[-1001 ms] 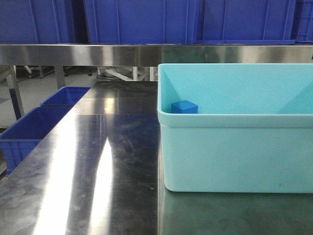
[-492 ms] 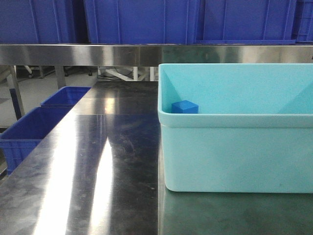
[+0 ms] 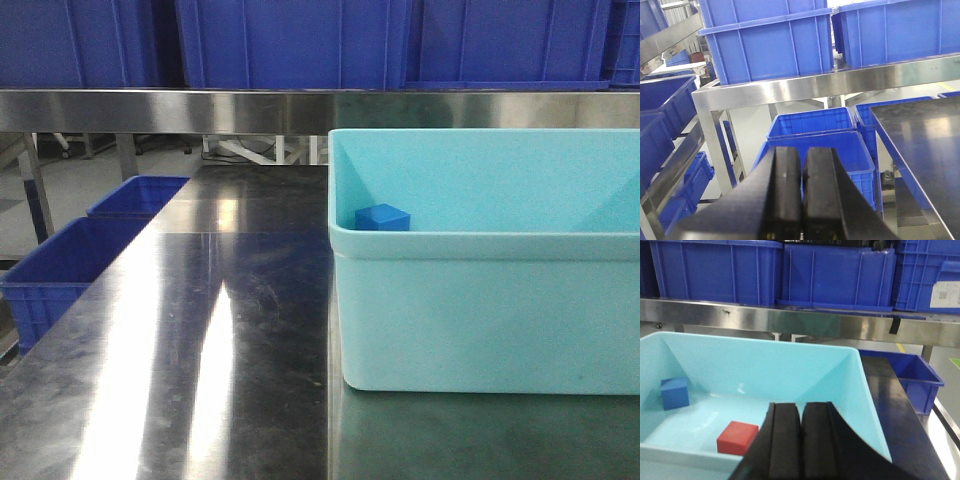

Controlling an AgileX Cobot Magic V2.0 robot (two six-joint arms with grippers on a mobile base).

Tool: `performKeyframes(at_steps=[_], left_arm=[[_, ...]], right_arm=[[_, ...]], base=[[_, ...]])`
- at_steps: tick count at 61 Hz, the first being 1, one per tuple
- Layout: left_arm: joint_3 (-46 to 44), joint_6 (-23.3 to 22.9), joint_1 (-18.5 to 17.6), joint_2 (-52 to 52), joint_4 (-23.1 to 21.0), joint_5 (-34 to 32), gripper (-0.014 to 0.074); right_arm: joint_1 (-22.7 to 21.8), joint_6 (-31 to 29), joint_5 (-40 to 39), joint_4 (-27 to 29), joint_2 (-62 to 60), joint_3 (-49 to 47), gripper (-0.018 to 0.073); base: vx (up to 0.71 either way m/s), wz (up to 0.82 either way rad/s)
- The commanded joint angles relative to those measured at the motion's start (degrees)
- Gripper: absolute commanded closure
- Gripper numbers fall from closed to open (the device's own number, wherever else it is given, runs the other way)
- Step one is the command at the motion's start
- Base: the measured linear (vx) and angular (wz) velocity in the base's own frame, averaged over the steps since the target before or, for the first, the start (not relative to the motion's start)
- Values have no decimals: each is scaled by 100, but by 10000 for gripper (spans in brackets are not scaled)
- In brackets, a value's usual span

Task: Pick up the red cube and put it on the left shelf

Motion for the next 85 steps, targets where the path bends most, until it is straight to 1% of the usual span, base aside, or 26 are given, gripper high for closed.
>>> performKeyframes(at_steps=[1,7,12,26,30,35,39,45,48,50,53,54,58,59,62,63,66,77,85], left_arm=[[126,3,-31,40,-27,-518,491],[126,3,-31,40,-27,-518,491],[126,3,-31,40,-27,-518,491],[126,3,-31,40,-27,-518,491],[126,3,-31,40,-27,-518,491],[126,3,-31,40,-27,-518,491],[126,3,-31,40,-27,-518,491],[126,3,-31,40,-27,-518,491],[126,3,-31,40,-27,-518,491],[126,3,-31,40,-27,-518,491],[126,3,-31,40,-27,-518,491],[126,3,-31,40,-27,-518,491],[126,3,-31,40,-27,-518,491],[126,3,-31,40,-27,-518,491],[126,3,-31,40,-27,-518,491],[126,3,-31,40,-27,-518,491],[126,3,-31,40,-27,-518,491],[126,3,-31,40,-27,-518,491],[126,3,-31,40,-27,-518,491]], right_arm=[[-17,-24,-571,-13,173,-254,503],[-17,-12,-491,-13,681,-526,503],[-17,-12,-476,-13,1331,-843,503],[-17,-12,-492,-8,3181,-2297,503],[-17,77,-419,6,3640,-2796,503],[-17,307,-154,24,4201,-3377,502],[-9,481,250,24,4638,-3897,501],[34,491,789,24,5215,-4519,493],[94,491,1055,24,5478,-4794,458],[157,491,1275,30,5660,-4980,411],[259,491,1548,36,5909,-5189,319],[306,491,1685,49,5979,-5288,270],[441,491,2057,62,6299,-5544,127],[492,491,2130,62,6401,-5616,78],[597,491,2362,62,6600,-5743,-7],[649,491,2427,62,6665,-5781,-22],[759,491,2628,62,6899,-5897,-48],[1055,491,3005,62,7362,-6020,-43],[1130,491,3243,62,7503,-6020,-43]], base=[[0,0],[0,0],[0,0],[0,0],[0,0],[0,0],[0,0],[0,0],[0,0],[0,0],[0,0],[0,0],[0,0],[0,0],[0,0],[0,0],[0,0],[0,0],[0,0]])
